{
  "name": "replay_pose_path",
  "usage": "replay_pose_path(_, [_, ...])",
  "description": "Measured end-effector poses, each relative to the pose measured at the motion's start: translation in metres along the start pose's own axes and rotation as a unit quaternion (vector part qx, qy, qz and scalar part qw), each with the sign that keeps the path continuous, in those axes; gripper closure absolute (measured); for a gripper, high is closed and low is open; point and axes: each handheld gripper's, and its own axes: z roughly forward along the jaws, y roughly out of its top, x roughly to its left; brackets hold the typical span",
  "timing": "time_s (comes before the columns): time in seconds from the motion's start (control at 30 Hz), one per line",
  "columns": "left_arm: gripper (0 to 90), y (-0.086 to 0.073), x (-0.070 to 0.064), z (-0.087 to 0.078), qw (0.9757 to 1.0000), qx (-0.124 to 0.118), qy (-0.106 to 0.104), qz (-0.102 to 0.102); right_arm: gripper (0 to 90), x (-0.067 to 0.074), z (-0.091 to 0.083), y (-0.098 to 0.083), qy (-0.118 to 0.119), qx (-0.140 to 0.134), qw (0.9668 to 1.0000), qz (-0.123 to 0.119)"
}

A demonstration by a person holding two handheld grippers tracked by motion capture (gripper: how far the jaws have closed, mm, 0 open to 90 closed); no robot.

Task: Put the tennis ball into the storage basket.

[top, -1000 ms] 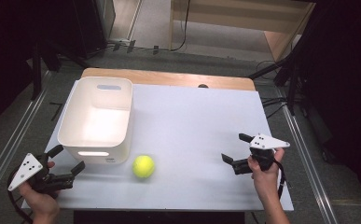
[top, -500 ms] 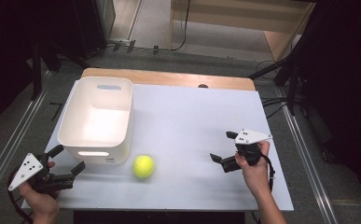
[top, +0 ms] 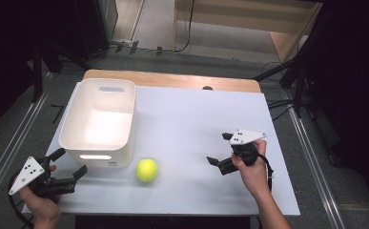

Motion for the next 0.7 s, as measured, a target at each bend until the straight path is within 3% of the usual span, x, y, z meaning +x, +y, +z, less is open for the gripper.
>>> replay_pose_path(0.7, [0.0, 0.000, 0.000, 0.000, 1.0000, 0.000, -0.001, 0.001, 0.0, 0.014, 0.025, 0.024, 0.035, 0.028, 0.9986, -0.027])
